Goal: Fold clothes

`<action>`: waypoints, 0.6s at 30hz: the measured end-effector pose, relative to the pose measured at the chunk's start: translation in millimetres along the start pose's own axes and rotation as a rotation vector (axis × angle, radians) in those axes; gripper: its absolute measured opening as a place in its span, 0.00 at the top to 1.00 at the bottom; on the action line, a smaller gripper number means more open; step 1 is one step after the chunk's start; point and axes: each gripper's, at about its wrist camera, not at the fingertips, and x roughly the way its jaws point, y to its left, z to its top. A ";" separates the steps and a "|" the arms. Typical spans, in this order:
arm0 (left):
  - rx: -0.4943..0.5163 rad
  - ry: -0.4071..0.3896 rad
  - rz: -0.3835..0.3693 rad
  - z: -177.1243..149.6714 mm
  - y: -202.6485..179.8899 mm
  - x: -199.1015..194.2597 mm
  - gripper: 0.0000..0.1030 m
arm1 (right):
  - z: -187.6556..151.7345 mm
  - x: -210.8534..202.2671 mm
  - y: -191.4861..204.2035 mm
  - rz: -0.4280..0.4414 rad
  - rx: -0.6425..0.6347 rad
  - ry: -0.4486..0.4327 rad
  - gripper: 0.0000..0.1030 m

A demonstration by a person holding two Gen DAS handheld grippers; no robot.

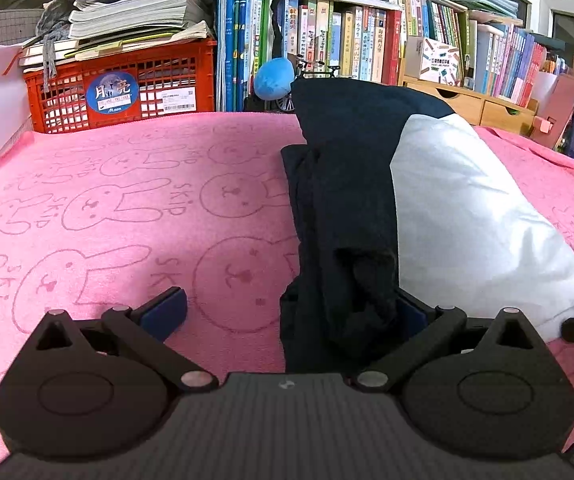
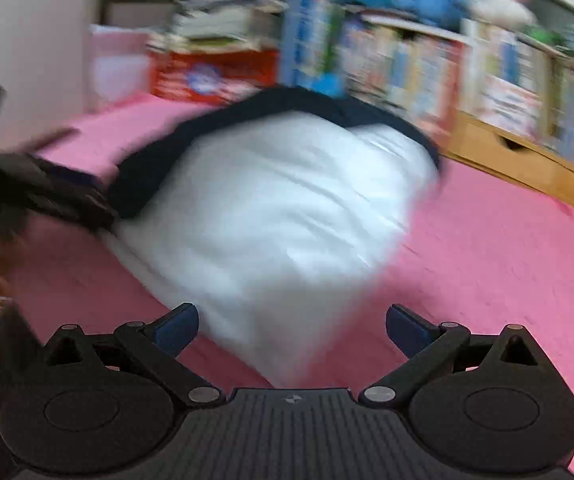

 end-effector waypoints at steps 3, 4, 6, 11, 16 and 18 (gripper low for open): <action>-0.022 0.019 0.011 1.5 4.2 -2.5 0.00 | -14.0 -9.3 -26.3 -0.028 0.165 -0.011 0.01; -0.028 0.027 0.018 2.4 3.7 -2.9 0.00 | -16.8 -11.9 -34.8 -0.026 0.228 -0.016 0.01; -0.028 0.039 0.036 4.4 0.7 -3.2 0.00 | -16.6 -11.9 -30.1 -0.016 0.219 -0.049 0.02; 0.009 0.035 0.085 5.0 -8.6 -3.8 0.00 | -5.8 9.2 12.0 -0.080 0.025 -0.135 0.03; -0.018 0.062 0.011 5.4 -6.6 -2.2 0.00 | -9.1 11.6 5.4 -0.421 -0.178 -0.194 0.00; 0.031 0.066 -0.034 5.4 -22.4 -1.1 0.00 | -9.7 11.0 -9.7 -0.460 -0.203 -0.183 0.00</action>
